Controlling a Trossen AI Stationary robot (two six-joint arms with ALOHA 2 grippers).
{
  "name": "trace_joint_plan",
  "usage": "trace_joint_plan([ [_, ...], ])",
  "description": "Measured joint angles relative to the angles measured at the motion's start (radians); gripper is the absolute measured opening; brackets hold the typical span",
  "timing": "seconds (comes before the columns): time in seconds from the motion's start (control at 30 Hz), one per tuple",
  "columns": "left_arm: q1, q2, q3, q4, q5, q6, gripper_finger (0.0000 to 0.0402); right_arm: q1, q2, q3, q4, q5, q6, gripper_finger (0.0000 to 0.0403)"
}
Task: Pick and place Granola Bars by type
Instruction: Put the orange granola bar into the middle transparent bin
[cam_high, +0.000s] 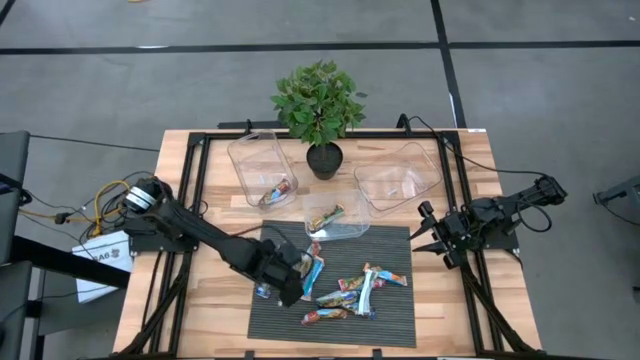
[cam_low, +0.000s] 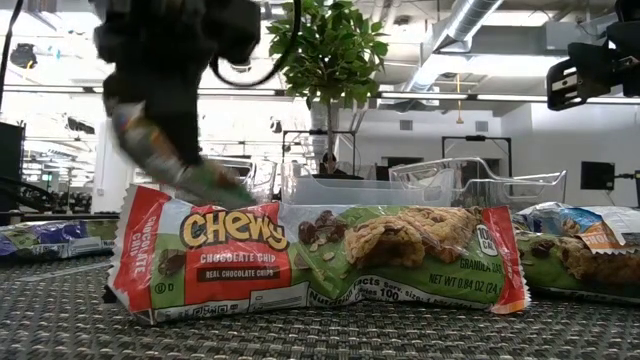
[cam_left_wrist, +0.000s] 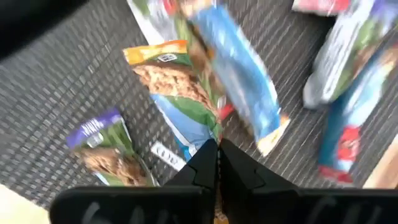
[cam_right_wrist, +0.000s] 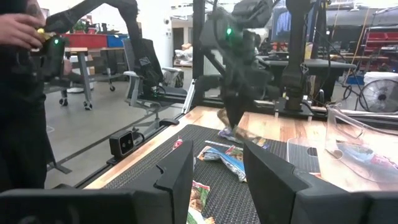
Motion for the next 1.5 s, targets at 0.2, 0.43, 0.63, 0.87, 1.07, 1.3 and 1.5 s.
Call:
trace_joint_plan([
  [0.2,0.000,-0.089,0.000,0.030,-0.124,-0.004,0.0002,0.000,0.000,0.000,0.000,0.000,0.000,0.0133],
  [0.43,0.005,-0.174,0.001,0.106,-0.327,-0.004,0.0003,0.000,0.000,0.000,0.000,0.000,0.000,0.0134],
  [0.63,0.036,-0.189,0.001,0.138,-0.415,0.027,0.0003,0.000,0.000,0.000,0.000,0.000,0.000,0.0133],
  [0.87,0.086,-0.189,0.001,0.158,-0.414,0.062,0.0004,0.000,0.000,0.000,0.000,0.000,0.000,0.0134],
  [1.07,0.162,-0.179,0.002,0.196,-0.415,0.166,0.0004,0.000,0.000,0.000,0.000,0.000,0.000,0.0134],
  [1.3,0.238,-0.108,0.010,0.279,-0.368,0.313,0.0004,0.000,0.002,0.000,0.002,0.000,0.000,0.0133],
  [1.5,0.287,-0.002,0.068,0.334,-0.352,0.440,0.0004,0.000,0.005,0.000,0.001,0.000,0.000,0.0134],
])
